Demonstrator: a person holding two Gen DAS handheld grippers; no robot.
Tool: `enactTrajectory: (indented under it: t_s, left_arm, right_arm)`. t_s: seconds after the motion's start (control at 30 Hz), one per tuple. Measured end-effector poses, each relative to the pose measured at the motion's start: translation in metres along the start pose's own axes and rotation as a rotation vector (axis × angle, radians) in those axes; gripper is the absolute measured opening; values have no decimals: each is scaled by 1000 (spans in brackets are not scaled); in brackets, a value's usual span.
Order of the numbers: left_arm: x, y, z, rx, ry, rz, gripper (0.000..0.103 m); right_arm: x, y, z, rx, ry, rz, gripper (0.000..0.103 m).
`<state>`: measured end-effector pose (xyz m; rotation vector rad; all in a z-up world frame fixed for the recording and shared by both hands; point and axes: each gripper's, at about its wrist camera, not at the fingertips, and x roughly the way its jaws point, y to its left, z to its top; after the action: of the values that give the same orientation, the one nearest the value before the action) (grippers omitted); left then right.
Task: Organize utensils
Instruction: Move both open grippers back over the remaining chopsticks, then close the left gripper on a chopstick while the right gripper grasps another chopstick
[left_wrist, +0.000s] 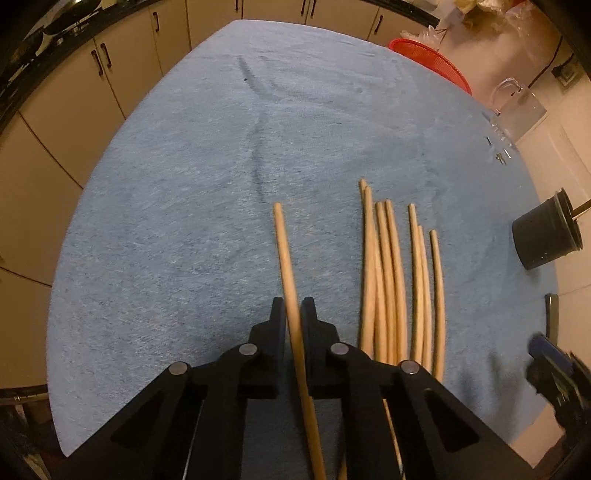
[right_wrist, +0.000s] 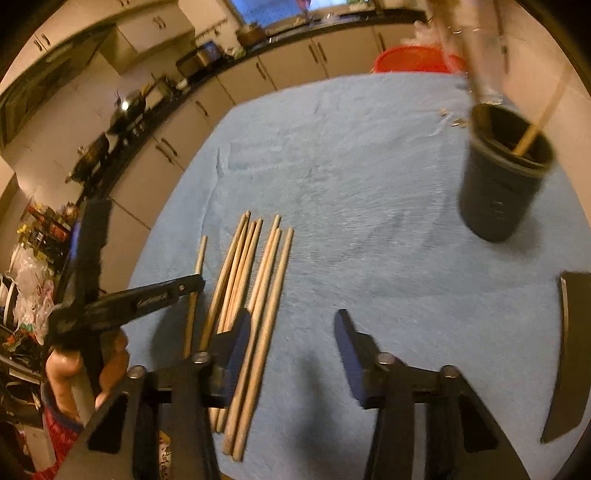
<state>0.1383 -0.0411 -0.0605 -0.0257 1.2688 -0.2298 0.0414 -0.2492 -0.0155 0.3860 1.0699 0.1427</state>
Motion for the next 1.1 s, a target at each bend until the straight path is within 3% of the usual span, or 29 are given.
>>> enactTrajectory:
  t_s: [0.23, 0.63, 0.77, 0.87, 1.0, 1.1]
  left_arm:
    - [-4, 14, -6, -7, 2, -26, 8]
    - [-6, 18, -10, 14, -9, -42, 9]
    - [-6, 13, -8, 23, -14, -15, 9]
    - [-6, 7, -8, 39, -22, 10, 9]
    - [-7, 6, -6, 29, -27, -3, 8]
    - [-13, 9, -6, 18, -43, -52, 7]
  right_arm:
    - [59, 10, 29, 24, 141, -22, 33]
    - [99, 28, 41, -36, 219, -177, 22]
    - [105, 41, 43, -92, 222, -238, 22]
    - [107, 45, 44, -139, 213, -261, 10]
    - [103, 37, 46, -108, 191, -217, 8]
    - [87, 31, 47, -82, 139, -169, 7]
